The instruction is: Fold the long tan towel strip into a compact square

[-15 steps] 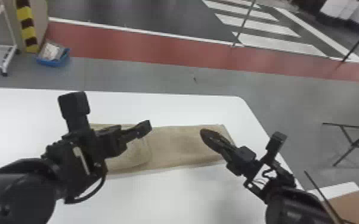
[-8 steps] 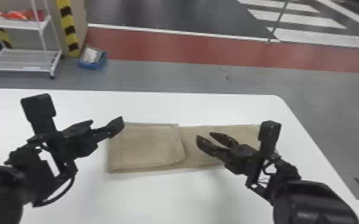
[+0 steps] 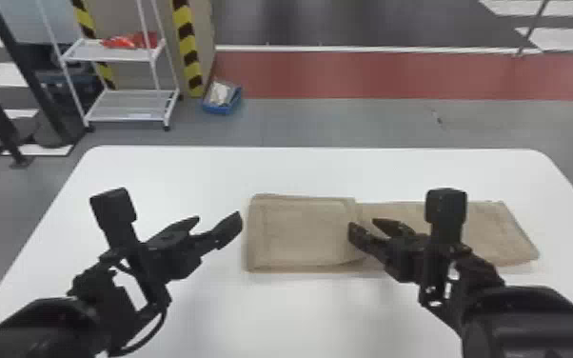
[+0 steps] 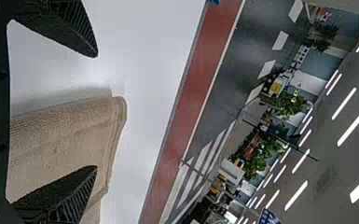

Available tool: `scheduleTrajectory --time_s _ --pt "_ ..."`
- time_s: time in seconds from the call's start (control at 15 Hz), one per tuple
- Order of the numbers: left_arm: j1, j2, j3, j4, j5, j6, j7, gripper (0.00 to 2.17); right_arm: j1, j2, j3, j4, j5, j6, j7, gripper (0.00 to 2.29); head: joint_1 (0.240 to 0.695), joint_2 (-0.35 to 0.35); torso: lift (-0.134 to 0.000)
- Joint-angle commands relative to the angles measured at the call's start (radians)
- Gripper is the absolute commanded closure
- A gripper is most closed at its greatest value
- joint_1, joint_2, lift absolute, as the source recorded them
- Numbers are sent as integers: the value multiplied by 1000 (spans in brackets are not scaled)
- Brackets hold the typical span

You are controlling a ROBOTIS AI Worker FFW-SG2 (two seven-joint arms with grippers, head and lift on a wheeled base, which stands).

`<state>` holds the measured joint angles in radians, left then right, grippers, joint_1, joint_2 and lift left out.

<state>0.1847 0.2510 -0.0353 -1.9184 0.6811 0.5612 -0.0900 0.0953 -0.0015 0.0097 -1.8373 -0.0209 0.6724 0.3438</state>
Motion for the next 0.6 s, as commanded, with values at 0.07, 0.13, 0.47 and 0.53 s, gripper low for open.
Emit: scheduleTrajectory --time_s 0.07,0.13,0.47,0.53 --pt "21 4 21 -7 0 0 -19 26 -17 1 6 4 1 23 -25 566 695 18 -124" --pt "24 4 26 -7 0 0 -22 26 -25 1 6 10 -2 23 -32 566 695 19 -124" --pt "32 5 28 -2 3 -22 -30 26 -94 1 27 89 4 88 -45 704 695 26 -124" --pt "35 5 29 -5 5 -22 -34 26 -100 1 36 101 6 88 -46 704 695 31 -124"
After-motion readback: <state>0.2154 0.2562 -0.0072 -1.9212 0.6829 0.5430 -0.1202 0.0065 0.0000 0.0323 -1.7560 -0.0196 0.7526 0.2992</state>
